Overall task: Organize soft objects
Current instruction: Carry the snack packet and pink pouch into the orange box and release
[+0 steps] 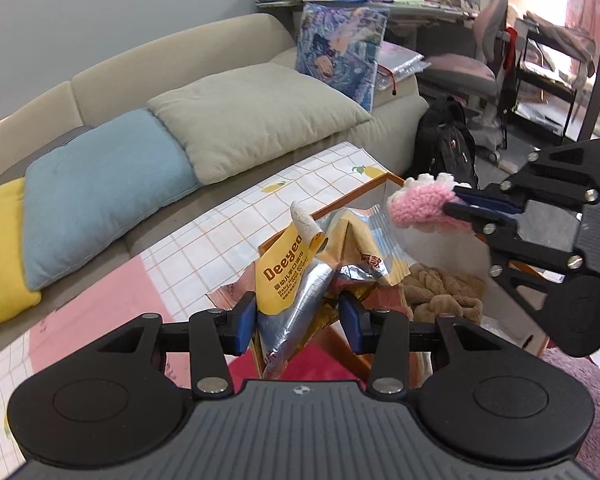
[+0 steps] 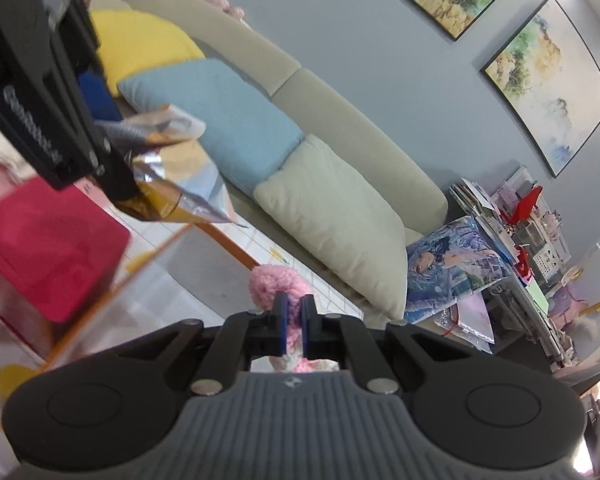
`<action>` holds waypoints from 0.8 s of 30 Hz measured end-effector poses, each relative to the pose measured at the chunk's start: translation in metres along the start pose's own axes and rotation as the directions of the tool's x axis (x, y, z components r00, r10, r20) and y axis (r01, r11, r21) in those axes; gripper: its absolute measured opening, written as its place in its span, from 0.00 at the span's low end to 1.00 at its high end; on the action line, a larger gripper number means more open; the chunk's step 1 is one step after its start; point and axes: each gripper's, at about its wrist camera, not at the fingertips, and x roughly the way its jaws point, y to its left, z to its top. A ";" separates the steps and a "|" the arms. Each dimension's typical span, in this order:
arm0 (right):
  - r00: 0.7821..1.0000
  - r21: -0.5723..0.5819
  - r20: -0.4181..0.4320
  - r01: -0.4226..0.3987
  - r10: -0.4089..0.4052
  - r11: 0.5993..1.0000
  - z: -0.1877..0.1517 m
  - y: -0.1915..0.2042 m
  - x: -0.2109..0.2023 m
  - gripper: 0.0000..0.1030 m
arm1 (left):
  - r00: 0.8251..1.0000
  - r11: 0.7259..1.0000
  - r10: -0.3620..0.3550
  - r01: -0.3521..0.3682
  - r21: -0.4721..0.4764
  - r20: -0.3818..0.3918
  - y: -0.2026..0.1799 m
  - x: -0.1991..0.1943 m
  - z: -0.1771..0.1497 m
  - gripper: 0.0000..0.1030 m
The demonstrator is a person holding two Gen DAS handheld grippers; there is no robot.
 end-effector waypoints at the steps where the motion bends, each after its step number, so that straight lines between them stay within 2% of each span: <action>1: 1.000 -0.003 -0.007 0.003 -0.003 1.000 -0.002 -0.001 0.008 0.03 | 1.000 1.000 0.001 -0.001 0.008 -0.004 -0.001 0.004 0.003 0.49; 5: 0.999 0.016 -0.032 -0.024 0.024 1.000 -0.009 -0.006 0.042 0.03 | 0.999 1.000 0.008 -0.007 0.029 -0.032 -0.003 0.024 0.017 0.49; 9: 0.991 0.063 -0.104 -0.080 0.086 0.995 -0.018 -0.003 0.075 0.03 | 0.999 0.999 -0.020 0.022 0.049 -0.051 -0.011 0.040 0.024 0.49; 12: 0.977 0.118 -0.155 -0.128 0.145 0.985 -0.030 0.000 0.091 0.04 | 0.997 0.997 -0.046 0.049 0.060 -0.062 -0.017 0.051 0.029 0.49; 14: 0.960 0.168 -0.199 -0.162 0.194 0.972 -0.040 0.002 0.099 0.06 | 0.994 0.997 -0.064 0.068 0.042 -0.089 -0.018 0.061 0.032 0.49; 16: 0.951 0.218 -0.203 -0.186 0.231 0.958 -0.046 0.002 0.100 0.10 | 0.992 0.997 -0.066 0.071 0.040 -0.111 -0.020 0.071 0.034 0.49; 18: 0.951 0.241 -0.193 -0.192 0.241 0.951 -0.049 0.002 0.094 0.17 | 0.990 0.996 -0.049 0.058 0.066 -0.132 -0.024 0.082 0.036 0.49; 24: 0.955 0.246 -0.186 -0.181 0.230 0.952 -0.053 0.002 0.077 0.18 | 0.978 0.989 0.007 0.024 0.145 -0.210 -0.035 0.117 0.033 0.49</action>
